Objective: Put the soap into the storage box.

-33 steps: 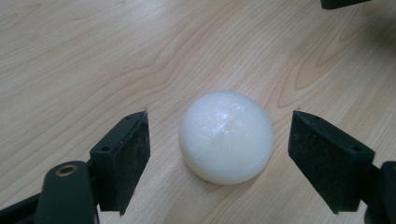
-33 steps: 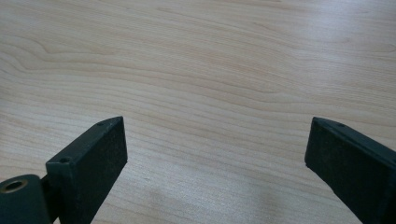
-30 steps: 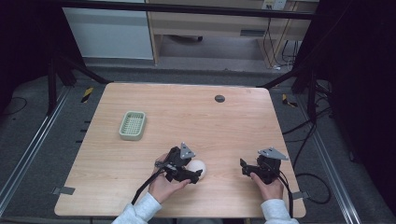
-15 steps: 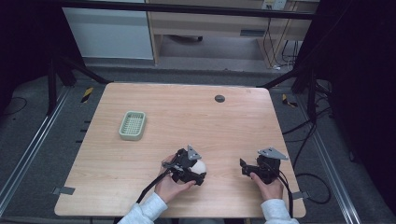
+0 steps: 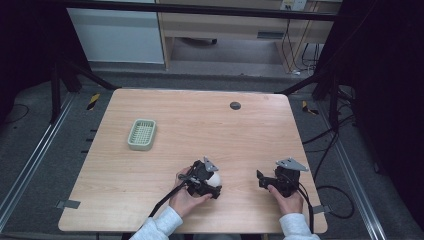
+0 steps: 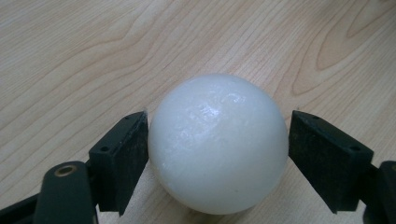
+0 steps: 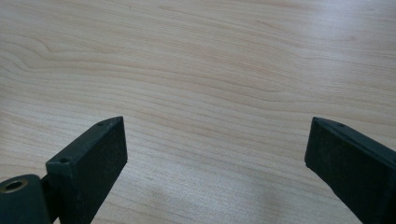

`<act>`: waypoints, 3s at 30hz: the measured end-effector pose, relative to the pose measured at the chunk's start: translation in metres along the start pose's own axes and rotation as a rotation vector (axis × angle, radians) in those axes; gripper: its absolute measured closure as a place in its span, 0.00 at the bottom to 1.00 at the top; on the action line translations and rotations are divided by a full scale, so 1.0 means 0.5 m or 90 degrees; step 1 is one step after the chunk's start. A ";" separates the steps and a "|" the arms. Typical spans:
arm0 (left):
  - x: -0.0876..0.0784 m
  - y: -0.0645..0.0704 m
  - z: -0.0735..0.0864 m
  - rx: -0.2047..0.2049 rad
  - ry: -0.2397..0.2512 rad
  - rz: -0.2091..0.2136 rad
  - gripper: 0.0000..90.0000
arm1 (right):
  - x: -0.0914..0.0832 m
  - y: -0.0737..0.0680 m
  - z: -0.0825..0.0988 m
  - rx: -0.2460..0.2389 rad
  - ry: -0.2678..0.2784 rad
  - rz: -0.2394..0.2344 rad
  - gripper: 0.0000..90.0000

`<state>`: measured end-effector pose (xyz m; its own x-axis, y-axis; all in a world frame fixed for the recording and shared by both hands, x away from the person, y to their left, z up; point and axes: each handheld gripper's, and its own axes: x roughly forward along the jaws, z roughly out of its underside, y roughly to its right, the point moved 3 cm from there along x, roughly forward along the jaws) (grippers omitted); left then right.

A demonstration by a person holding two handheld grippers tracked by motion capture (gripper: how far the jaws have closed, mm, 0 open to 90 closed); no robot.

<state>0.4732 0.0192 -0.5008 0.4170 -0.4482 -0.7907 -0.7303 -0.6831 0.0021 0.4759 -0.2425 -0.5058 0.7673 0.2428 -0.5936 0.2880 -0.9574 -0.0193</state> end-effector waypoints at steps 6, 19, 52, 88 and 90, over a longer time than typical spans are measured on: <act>0.009 -0.002 0.000 -0.007 -0.008 0.001 0.24 | 0.000 0.000 0.000 0.001 0.001 0.000 0.07; 0.020 -0.003 0.000 -0.023 -0.017 0.002 0.26 | 0.000 0.001 0.000 0.000 0.000 0.000 0.07; -0.093 -0.046 -0.002 -0.024 0.022 -0.014 0.27 | 0.000 0.000 0.000 0.001 0.000 -0.002 0.07; -0.198 -0.183 0.016 -0.075 0.032 -0.066 0.27 | 0.001 0.000 0.000 -0.003 0.001 0.001 0.07; -0.201 -0.189 0.017 -0.084 0.038 -0.068 0.27 | 0.002 0.000 0.000 -0.003 0.001 0.003 0.07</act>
<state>0.4955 0.1337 -0.4268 0.5221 -0.3998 -0.7534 -0.6048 -0.7964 0.0036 0.4764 -0.2424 -0.5064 0.7699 0.2388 -0.5918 0.2874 -0.9577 -0.0126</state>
